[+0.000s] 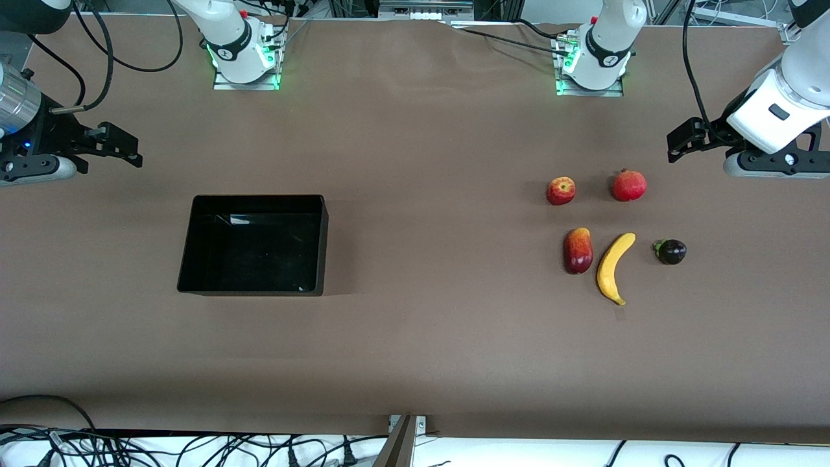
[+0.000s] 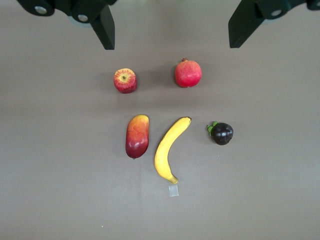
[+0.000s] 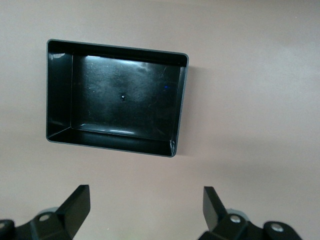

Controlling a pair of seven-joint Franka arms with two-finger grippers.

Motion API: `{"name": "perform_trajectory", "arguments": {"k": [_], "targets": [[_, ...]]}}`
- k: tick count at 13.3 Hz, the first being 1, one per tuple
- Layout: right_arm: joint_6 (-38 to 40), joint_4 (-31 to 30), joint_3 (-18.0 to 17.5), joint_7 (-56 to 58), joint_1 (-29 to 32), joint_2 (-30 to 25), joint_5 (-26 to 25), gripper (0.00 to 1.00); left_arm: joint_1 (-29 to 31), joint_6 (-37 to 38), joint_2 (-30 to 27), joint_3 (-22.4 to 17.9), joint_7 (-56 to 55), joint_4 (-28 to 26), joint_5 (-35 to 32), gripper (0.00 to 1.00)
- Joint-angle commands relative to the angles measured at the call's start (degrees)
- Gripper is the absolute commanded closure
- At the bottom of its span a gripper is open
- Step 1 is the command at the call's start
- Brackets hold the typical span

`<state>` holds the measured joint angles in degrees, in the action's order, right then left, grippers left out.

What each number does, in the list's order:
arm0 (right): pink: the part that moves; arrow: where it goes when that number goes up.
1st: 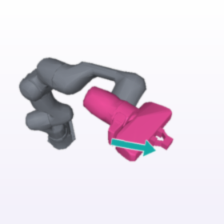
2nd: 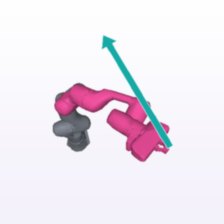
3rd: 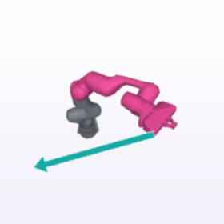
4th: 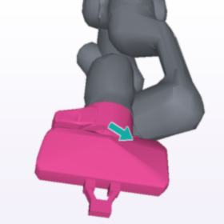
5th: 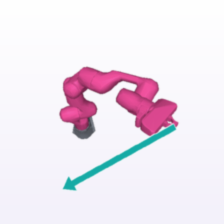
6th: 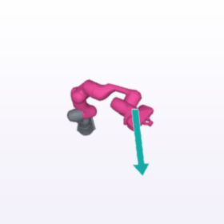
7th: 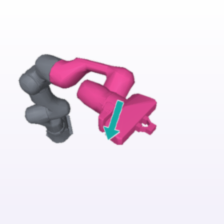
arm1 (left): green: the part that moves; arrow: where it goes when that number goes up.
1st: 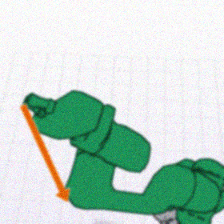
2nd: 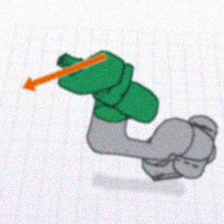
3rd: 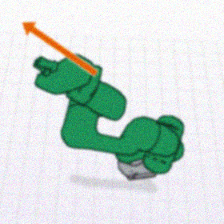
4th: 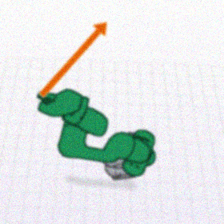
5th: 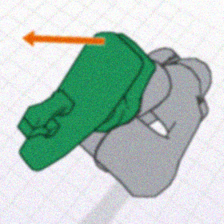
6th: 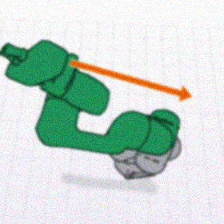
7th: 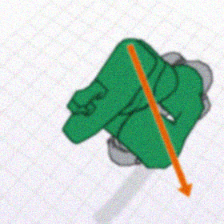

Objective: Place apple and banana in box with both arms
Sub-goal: 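Reach the right gripper toward the rim of the black box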

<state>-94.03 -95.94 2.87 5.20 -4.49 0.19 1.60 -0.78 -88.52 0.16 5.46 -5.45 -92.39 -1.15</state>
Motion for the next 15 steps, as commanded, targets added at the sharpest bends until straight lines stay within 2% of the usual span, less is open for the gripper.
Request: {"name": "perform_trajectory", "arguments": {"k": [1,7,9,11,15], "targets": [[0.4,0.8,-0.4,-0.7,-0.4,0.0,-1.2,0.00,0.0,1.4,0.1,0.0,0.0,1.3,1.1,0.00],[0.3,0.9,-0.5,-0.6,-0.3,0.9,-1.3,0.00,0.0,1.4,0.1,0.0,0.1,1.4,1.1,0.00],[-0.3,-0.1,-0.5,-0.8,-0.3,2.6,-3.1,0.00,0.0,1.3,0.1,0.0,0.1,1.4,1.1,0.00],[-5.9,-4.6,-0.2,-0.9,0.0,4.2,-3.4,0.00,0.0,1.3,0.1,0.0,0.2,1.4,1.1,0.00],[-25.5,-19.3,1.9,-1.2,0.4,7.5,-2.9,0.00,0.0,1.3,0.1,0.0,0.2,1.4,1.1,0.00]]}}
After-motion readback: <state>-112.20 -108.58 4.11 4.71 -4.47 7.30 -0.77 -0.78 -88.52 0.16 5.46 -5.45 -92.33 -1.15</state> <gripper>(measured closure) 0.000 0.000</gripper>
